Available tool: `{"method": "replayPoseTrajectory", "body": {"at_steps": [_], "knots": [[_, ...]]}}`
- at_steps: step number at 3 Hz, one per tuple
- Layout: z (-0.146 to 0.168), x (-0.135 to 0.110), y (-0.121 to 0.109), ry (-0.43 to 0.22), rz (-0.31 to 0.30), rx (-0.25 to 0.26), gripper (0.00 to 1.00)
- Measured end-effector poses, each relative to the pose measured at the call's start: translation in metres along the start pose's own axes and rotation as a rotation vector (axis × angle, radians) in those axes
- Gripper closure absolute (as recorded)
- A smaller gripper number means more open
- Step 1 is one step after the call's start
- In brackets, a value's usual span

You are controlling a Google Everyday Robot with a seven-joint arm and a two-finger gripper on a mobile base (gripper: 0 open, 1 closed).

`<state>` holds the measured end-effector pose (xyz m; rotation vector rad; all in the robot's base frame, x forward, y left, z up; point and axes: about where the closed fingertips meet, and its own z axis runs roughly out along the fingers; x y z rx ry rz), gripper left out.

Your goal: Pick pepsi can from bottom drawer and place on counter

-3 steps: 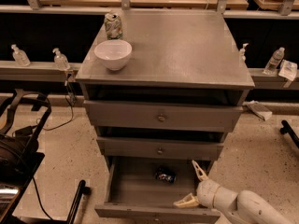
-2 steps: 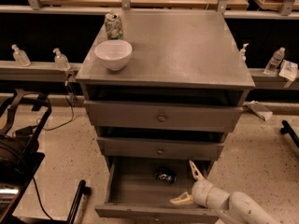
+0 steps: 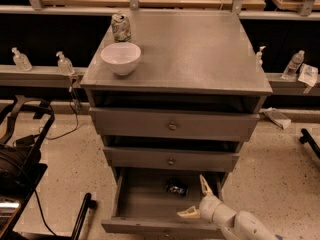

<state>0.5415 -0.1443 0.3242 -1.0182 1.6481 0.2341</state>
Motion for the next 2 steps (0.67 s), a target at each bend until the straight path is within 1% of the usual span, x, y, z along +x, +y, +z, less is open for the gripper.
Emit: {"method": "replayPoseTrajectory", "body": {"at_steps": [1, 2], "knots": [[0.014, 0.019, -0.002, 0.034, 0.006, 0.017, 0.00], [0.030, 0.035, 0.012, 0.067, 0.065, -0.032, 0.00]]}}
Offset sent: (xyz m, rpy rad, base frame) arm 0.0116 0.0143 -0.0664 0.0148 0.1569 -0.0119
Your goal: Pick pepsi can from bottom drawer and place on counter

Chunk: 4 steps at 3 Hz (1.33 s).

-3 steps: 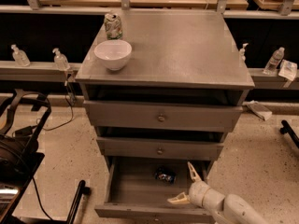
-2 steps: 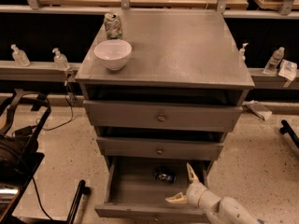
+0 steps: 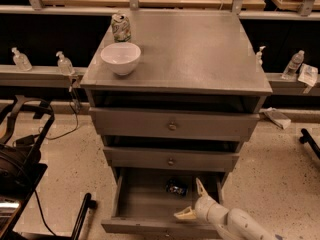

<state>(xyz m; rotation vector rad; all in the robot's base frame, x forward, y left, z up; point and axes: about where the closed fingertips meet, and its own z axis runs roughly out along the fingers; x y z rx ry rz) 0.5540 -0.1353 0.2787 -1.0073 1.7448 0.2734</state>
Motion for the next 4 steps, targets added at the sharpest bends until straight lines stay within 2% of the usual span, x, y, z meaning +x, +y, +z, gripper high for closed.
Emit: {"method": "replayPoseTrajectory", "body": {"at_steps": [1, 3, 4], "knots": [[0.012, 0.005, 0.010, 0.027, 0.122, -0.049, 0.00], [0.023, 0.012, 0.006, 0.052, 0.098, -0.040, 0.00], [0.042, 0.029, -0.004, 0.087, 0.085, -0.047, 0.00]]}}
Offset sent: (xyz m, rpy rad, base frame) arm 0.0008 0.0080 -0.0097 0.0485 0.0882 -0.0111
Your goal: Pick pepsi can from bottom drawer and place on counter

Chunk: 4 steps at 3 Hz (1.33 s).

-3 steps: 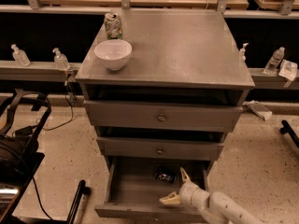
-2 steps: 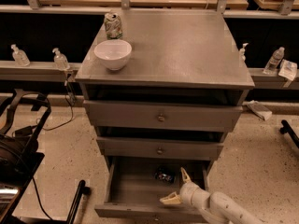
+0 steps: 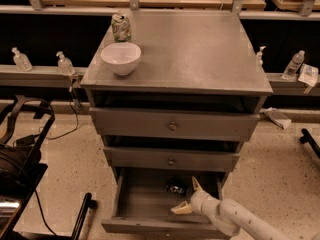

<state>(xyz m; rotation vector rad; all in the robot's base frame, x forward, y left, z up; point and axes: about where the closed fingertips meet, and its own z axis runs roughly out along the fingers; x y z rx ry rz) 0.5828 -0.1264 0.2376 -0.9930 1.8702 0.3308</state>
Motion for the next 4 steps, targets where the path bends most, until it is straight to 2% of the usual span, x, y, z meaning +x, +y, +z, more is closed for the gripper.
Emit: {"method": "replayPoseTrajectory", "body": {"at_steps": [1, 3, 4], "knots": [[0.025, 0.020, -0.011, 0.045, 0.008, -0.012, 0.00], [0.053, 0.042, -0.010, 0.106, 0.003, -0.028, 0.00], [0.069, 0.054, -0.010, 0.111, -0.008, -0.058, 0.02]]}}
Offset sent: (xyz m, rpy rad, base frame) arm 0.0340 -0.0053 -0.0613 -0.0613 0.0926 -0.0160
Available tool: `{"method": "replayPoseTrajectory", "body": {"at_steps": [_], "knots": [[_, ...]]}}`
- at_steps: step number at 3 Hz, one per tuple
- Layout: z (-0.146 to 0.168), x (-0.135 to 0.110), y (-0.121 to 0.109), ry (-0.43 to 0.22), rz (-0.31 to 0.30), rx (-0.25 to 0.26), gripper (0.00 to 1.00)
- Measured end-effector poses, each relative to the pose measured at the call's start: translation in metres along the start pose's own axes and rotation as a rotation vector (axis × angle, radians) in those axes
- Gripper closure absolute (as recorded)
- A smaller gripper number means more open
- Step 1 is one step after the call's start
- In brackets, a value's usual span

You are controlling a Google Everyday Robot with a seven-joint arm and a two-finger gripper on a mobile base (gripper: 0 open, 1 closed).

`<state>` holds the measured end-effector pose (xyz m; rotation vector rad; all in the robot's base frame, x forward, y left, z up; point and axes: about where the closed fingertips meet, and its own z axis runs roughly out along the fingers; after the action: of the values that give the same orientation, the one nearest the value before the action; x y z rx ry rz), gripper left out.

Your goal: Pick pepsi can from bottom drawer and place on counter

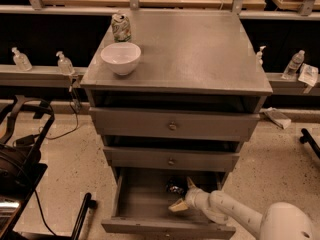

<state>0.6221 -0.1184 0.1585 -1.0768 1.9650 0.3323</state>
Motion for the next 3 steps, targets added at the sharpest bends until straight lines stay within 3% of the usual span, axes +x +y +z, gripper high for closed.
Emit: {"method": "replayPoseTrajectory", "body": {"at_steps": [3], "knots": [[0.009, 0.016, -0.009, -0.044, 0.022, -0.057, 0.70]]}}
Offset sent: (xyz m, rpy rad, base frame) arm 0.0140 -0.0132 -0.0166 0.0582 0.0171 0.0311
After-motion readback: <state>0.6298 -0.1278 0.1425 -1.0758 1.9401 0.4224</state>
